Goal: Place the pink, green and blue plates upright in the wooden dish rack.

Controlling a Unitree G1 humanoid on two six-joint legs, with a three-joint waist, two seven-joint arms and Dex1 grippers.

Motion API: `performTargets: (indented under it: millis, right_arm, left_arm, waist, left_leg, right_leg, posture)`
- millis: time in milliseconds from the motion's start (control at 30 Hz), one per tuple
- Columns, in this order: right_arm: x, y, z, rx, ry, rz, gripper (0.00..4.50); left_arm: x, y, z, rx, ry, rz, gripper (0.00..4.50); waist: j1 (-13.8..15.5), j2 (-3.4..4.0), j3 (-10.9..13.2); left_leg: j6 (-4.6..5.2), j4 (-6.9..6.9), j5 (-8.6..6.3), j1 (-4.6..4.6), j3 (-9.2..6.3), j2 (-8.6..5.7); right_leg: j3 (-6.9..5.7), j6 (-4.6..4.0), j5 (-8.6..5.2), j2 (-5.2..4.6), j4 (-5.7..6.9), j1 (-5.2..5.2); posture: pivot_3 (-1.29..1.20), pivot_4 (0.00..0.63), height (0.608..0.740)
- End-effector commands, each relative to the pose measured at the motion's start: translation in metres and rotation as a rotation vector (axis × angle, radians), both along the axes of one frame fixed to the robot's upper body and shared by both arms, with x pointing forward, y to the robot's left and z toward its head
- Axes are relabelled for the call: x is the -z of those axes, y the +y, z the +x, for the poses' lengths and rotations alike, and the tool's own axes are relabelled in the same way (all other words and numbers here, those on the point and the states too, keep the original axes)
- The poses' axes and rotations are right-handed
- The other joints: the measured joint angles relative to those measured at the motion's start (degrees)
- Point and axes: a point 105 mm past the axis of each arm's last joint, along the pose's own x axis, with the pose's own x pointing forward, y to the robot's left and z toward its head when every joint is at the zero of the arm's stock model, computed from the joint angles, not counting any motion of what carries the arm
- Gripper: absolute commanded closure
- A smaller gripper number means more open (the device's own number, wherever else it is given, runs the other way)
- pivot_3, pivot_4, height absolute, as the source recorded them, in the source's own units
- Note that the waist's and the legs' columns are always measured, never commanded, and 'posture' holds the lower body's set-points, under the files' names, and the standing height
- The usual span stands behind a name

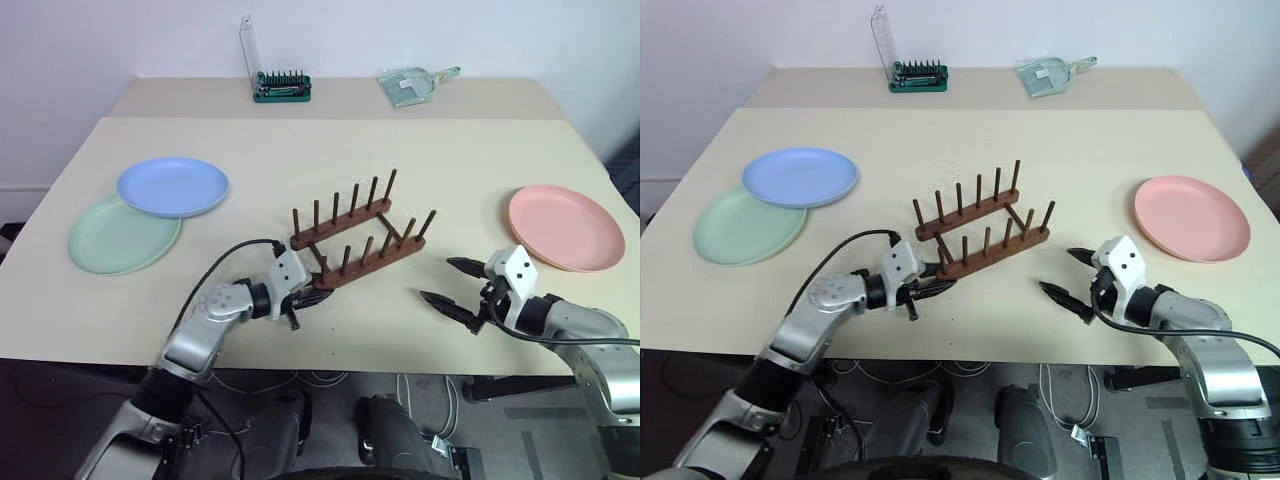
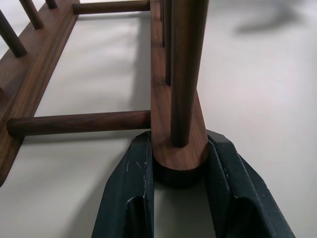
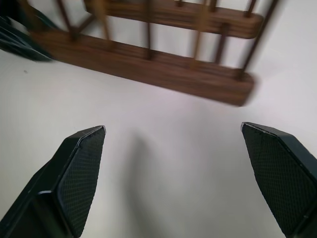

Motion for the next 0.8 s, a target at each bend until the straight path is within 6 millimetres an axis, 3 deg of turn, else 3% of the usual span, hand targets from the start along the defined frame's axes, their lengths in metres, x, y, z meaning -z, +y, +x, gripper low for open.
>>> performTargets:
  millis: [33, 167, 400, 467, 500, 567, 733, 767, 800]
  right_arm:
    - [-0.015, -0.004, -0.001, 0.022, -0.080, -0.012, 0.00]
    - [-0.012, -0.003, -0.006, 0.035, -0.081, -0.015, 0.00]
    - [-0.013, -0.006, -0.006, 0.053, -0.082, -0.040, 0.00]
    - [-0.012, -0.008, -0.006, 0.049, -0.070, -0.058, 0.00]
    - [-0.012, -0.007, -0.006, 0.038, -0.061, -0.059, 0.25]
    - [-0.011, 0.001, -0.007, -0.007, -0.041, -0.051, 0.88]
    - [0.004, 0.012, -0.006, -0.058, 0.012, -0.108, 3.44]
    - [0.007, 0.014, -0.005, -0.065, 0.019, -0.118, 3.87]
    - [0.009, 0.016, -0.004, -0.067, 0.019, -0.120, 3.87]
  left_arm:
    - [-0.017, -0.003, -0.009, 0.139, 0.016, -0.058, 3.75]
    - [-0.014, 0.003, 0.000, 0.134, 0.023, -0.031, 3.75]
    - [-0.006, 0.020, 0.014, 0.024, 0.016, 0.003, 0.28]
    - [-0.002, 0.032, 0.010, -0.015, 0.030, 0.016, 0.28]
    - [-0.002, 0.037, 0.006, -0.024, 0.043, 0.015, 0.43]
    - [-0.005, 0.042, -0.009, -0.006, 0.081, -0.016, 1.24]
    - [-0.002, 0.031, -0.038, 0.053, 0.189, -0.039, 3.78]
    - [0.000, 0.027, -0.040, 0.051, 0.201, -0.036, 3.79]
    - [0.002, 0.023, -0.041, 0.048, 0.210, -0.036, 3.79]
  waist:
    - [0.0, 0.00, 0.0]
    - [0.1, -0.02, 0.0]
    - [0.0, -0.04, 0.0]
    - [-0.1, -0.04, 0.0]
    - [-0.2, -0.04, 0.0]
    - [-0.7, -0.04, 0.0]
    - [-1.2, -0.02, 0.0]
    - [-1.2, -0.04, 0.0]
    - [-1.2, -0.04, 0.0]
  left_leg:
    - [0.00, 0.02, 0.00, -0.02, 0.00, 0.00]
    - [0.08, -0.03, -0.01, -0.05, -0.01, 0.00]
    - [0.09, -0.03, -0.01, -0.06, -0.01, 0.00]
    - [0.09, -0.03, -0.01, -0.06, -0.01, 0.00]
    - [0.09, -0.04, -0.03, -0.06, -0.01, 0.00]
    - [0.11, -0.12, -0.04, -0.06, -0.01, 0.01]
    - [0.12, -0.21, -0.04, -0.05, -0.04, 0.02]
    - [0.12, -0.17, -0.06, -0.05, -0.03, 0.02]
    - [0.12, -0.15, -0.08, -0.06, -0.03, 0.02]
  right_leg:
    - [0.00, 0.00, 0.00, -0.01, -0.01, 0.00]
    - [0.00, 0.00, 0.00, -0.01, -0.18, 0.01]
    - [0.00, 0.01, 0.01, 0.00, -0.19, 0.00]
    - [0.00, 0.01, 0.01, 0.00, -0.20, 0.01]
    - [0.00, 0.01, 0.01, -0.01, -0.22, 0.01]
    - [0.01, 0.00, 0.01, 0.00, -0.26, 0.00]
    - [0.00, 0.00, 0.00, 0.00, -0.40, 0.04]
    - [0.00, 0.00, 0.00, 0.00, -0.42, 0.08]
    - [0.00, 0.02, 0.01, -0.01, -0.45, 0.10]
  posture:
    - [0.00, 0.150, 0.735]
    - [0.00, 0.150, 0.735]
    - [0.00, 0.150, 0.735]
    - [0.00, 0.150, 0.735]
    - [0.00, 0.150, 0.735]
    - [0.00, 0.150, 0.735]
    - [0.00, 0.150, 0.735]
    - [0.00, 0.150, 0.735]
    - [0.00, 0.150, 0.735]
